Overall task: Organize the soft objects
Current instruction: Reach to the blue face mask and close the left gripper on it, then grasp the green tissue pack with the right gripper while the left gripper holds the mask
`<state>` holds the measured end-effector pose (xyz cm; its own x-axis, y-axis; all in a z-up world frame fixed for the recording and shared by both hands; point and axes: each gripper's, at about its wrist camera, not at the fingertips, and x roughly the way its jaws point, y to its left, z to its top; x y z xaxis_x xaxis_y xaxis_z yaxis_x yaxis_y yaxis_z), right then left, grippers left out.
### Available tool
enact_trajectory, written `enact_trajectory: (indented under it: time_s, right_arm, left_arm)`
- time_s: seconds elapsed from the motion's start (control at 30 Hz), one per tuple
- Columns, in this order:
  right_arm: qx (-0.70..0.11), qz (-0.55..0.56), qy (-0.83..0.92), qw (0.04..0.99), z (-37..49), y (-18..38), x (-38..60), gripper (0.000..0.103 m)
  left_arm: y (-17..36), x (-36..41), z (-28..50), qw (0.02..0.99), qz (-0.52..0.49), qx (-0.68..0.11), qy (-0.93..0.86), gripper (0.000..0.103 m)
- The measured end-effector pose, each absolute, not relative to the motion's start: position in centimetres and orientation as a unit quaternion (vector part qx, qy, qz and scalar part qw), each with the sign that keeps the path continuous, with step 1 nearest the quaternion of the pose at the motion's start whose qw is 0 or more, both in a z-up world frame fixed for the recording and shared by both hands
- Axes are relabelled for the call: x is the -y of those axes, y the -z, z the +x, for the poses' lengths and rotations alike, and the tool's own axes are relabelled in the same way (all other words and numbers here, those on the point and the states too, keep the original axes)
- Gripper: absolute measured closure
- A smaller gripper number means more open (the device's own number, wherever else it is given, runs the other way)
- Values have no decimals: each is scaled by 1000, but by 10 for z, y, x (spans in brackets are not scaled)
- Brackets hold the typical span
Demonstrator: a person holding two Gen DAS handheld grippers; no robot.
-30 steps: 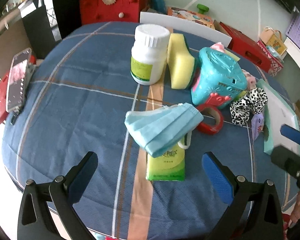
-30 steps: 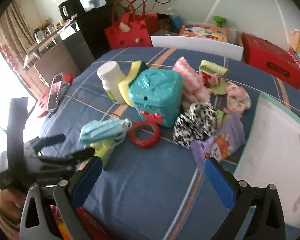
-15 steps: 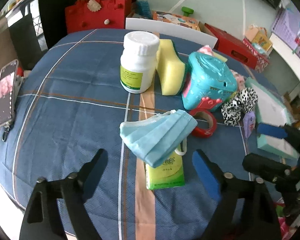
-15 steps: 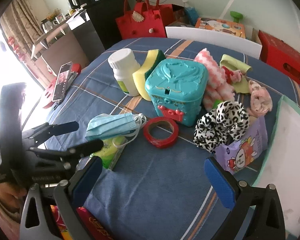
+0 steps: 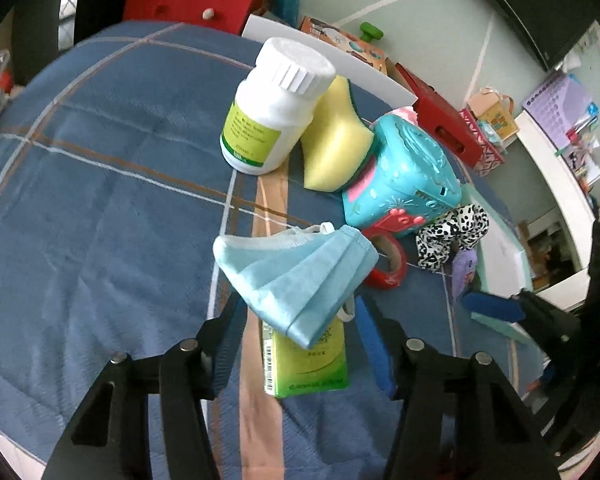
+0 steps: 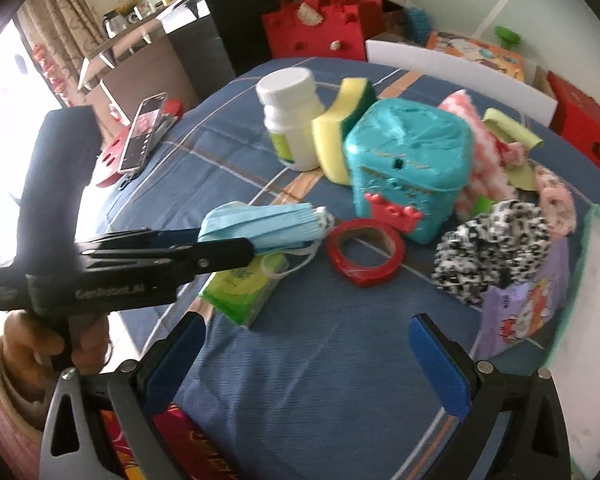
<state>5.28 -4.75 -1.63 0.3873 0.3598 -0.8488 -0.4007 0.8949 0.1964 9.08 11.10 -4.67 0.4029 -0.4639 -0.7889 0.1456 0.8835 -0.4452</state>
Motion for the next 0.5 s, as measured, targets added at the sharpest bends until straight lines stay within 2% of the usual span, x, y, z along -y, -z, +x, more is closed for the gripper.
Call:
enact_trajectory:
  time_s: [0.1,0.13,0.17,0.37,0.5]
  right_arm:
    - [-511,-25,-231,828,53,22,41,0]
    - [-512,-30,-229,827,53,23,37,0]
    - [-514,-32,-230,826,54,24,35,0]
    - [-515,-34,-223,827,56,27,24,4]
    - [-517,-39,-217,827,59,28,14,10]
  left_arm:
    - [49,-116,92,822,-170,-510,188,45]
    - [49,-117,93,823,-172,-508,188,48]
    - [49,-118,92,822,-177,-506,189,59]
    - [48,-134,87,826,-206,-487,197,86]
    - [42,-139,85,835,-215,-466,199,91]
